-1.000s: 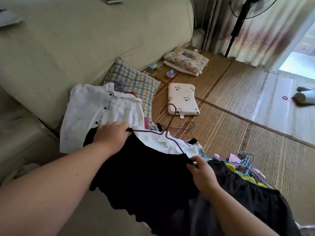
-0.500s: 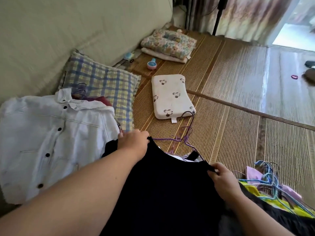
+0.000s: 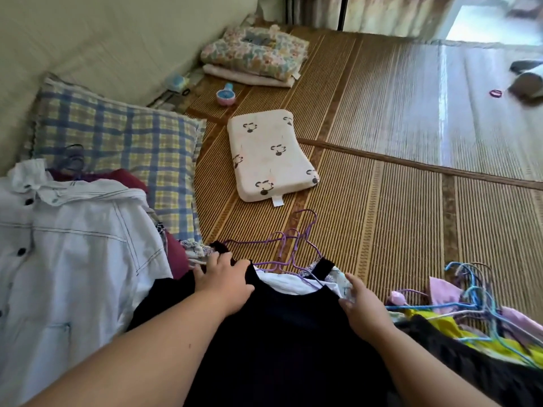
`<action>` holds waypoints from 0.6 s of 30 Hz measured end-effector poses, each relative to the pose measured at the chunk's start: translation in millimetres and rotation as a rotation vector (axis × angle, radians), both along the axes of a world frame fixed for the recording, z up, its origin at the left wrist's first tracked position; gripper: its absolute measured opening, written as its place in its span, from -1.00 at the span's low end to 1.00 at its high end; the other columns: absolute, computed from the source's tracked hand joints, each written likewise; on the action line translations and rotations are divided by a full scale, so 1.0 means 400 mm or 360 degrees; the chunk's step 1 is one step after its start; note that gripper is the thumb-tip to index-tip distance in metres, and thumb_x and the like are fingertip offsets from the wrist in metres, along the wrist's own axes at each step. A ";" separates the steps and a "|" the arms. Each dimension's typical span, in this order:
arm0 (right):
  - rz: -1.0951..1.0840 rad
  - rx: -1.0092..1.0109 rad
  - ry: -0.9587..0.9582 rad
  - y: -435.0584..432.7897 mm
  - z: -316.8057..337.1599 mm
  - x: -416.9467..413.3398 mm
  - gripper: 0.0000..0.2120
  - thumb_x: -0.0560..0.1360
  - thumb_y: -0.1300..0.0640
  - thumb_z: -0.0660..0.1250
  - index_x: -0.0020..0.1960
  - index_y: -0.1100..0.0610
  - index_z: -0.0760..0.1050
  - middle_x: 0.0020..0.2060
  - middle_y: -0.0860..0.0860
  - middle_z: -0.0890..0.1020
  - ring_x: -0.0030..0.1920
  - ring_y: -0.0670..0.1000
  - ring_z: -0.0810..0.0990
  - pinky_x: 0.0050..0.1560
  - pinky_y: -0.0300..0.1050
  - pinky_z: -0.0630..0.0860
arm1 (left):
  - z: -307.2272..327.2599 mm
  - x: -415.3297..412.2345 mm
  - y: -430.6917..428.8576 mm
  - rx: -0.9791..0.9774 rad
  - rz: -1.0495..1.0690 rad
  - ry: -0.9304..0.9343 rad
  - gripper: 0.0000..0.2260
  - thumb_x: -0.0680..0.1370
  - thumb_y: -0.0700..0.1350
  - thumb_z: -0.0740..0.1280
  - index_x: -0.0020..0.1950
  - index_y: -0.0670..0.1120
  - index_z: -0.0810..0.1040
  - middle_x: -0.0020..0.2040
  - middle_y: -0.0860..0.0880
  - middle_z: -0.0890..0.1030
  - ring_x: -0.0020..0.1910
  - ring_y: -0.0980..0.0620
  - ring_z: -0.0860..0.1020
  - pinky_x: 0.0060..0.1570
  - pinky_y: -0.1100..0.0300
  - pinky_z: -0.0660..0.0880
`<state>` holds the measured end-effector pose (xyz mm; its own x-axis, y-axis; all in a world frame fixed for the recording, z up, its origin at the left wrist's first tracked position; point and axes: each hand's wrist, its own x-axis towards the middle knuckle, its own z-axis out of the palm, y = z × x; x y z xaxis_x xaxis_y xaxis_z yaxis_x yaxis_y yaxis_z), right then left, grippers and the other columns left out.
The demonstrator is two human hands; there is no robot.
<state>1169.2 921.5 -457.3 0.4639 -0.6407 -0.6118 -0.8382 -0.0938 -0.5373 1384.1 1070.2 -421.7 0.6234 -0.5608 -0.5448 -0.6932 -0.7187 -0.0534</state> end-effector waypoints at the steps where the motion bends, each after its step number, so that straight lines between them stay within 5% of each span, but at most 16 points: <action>1: -0.0002 -0.0041 -0.0055 0.009 0.013 -0.009 -0.38 0.51 0.14 0.30 0.50 0.00 0.14 0.35 0.08 0.44 0.28 0.06 0.46 0.27 -0.05 0.40 | 0.007 -0.025 0.003 0.0001 -0.0029 0.0016 -0.48 0.53 0.18 0.20 0.46 0.17 0.16 0.54 -0.06 0.05 0.51 -0.14 -0.09 0.39 -0.28 -0.05; 5: 0.0133 -0.0349 -0.0151 0.044 0.109 -0.076 -0.28 0.49 0.05 0.32 0.53 -0.08 0.01 0.48 0.01 0.21 0.45 0.03 0.22 0.43 0.03 0.25 | 0.104 -0.134 -0.002 -0.0138 -0.0184 0.0026 -0.40 0.53 0.18 0.21 0.51 0.13 0.07 0.55 -0.03 0.02 0.52 -0.11 -0.11 0.41 -0.26 -0.10; 10: 0.0463 -0.0732 -0.0102 0.091 0.292 -0.197 -0.31 0.48 -0.04 0.29 0.50 -0.16 0.02 0.51 0.03 0.11 0.48 0.09 0.16 0.44 0.13 0.20 | 0.307 -0.303 0.039 -0.0399 -0.0338 -0.0015 -0.29 0.54 0.17 0.20 0.55 0.03 -0.12 0.54 0.04 0.07 0.52 -0.03 -0.06 0.43 -0.21 -0.08; 14: 0.0430 -0.0836 -0.0096 0.173 0.437 -0.380 -0.41 0.45 -0.02 0.30 0.44 -0.13 0.21 0.48 0.03 0.20 0.44 0.10 0.24 0.39 0.08 0.27 | 0.459 -0.489 0.106 -0.0525 -0.0481 0.0013 -0.34 0.54 0.16 0.19 0.54 0.08 -0.05 0.54 0.08 0.06 0.52 0.01 -0.05 0.43 -0.20 -0.06; 18: 0.0292 -0.0806 -0.0083 0.267 0.525 -0.619 -0.35 0.46 -0.04 0.30 0.48 -0.16 0.12 0.46 -0.04 0.21 0.41 0.07 0.27 0.33 0.05 0.31 | 0.540 -0.686 0.154 -0.0581 -0.0559 0.0085 -0.39 0.52 0.19 0.20 0.52 0.13 0.06 0.53 0.09 0.09 0.50 0.01 0.00 0.43 -0.16 0.02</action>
